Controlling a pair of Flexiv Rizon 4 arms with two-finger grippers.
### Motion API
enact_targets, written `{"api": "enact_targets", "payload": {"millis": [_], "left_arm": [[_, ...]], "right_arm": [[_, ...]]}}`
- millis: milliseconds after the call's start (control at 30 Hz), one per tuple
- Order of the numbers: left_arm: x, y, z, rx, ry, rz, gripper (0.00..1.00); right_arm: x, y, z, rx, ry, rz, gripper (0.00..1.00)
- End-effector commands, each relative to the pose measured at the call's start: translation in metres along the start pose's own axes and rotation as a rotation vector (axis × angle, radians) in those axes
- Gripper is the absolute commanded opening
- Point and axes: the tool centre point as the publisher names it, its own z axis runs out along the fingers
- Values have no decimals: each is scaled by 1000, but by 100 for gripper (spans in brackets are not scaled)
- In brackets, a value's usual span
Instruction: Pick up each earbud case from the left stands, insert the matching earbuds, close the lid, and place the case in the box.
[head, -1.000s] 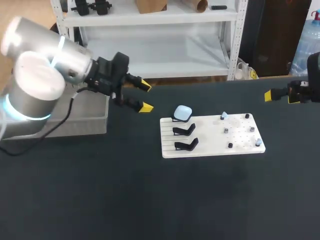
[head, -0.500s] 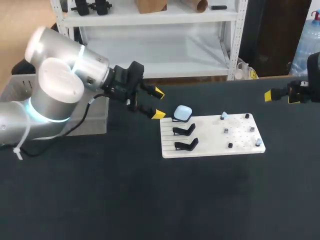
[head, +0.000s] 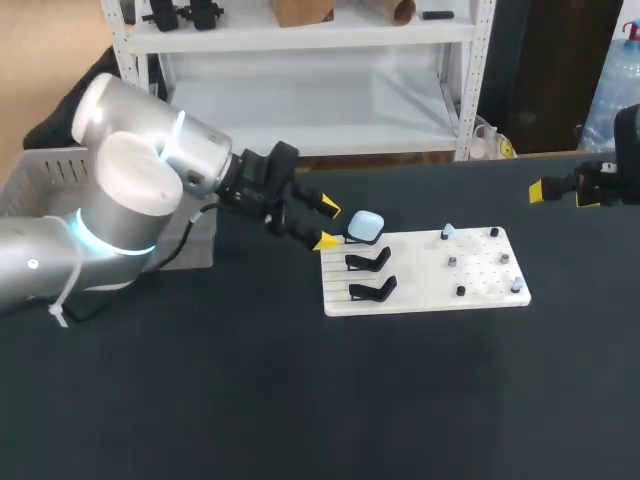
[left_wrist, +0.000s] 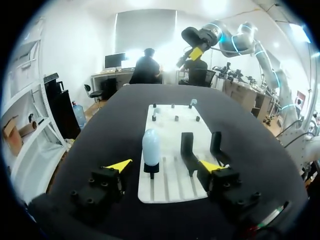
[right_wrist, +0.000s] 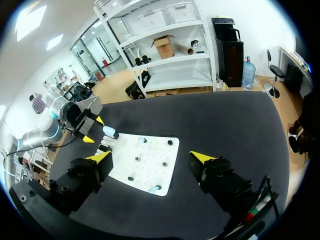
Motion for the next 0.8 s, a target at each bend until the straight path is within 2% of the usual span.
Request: {"api": "enact_targets", "payload": {"millis": [33,133,333,533,800], "left_arm": [[3,10,9,-10,-18,0,71],[3,14,12,-28,-30,-8,71],[3,18,16,-42,-49,-10,50],[2,18,21,-42,-55,16,46],[2,26,27,-43,-57,11,47]], "right_arm": [[0,-1,1,-5,0,-1,100],[0,-1,1,-5,0,-1,100],[0,-1,1,-5,0,-1,100],[0,-1,1,-5,0,-1,100],[0,-1,1,-5,0,-1,100]]}}
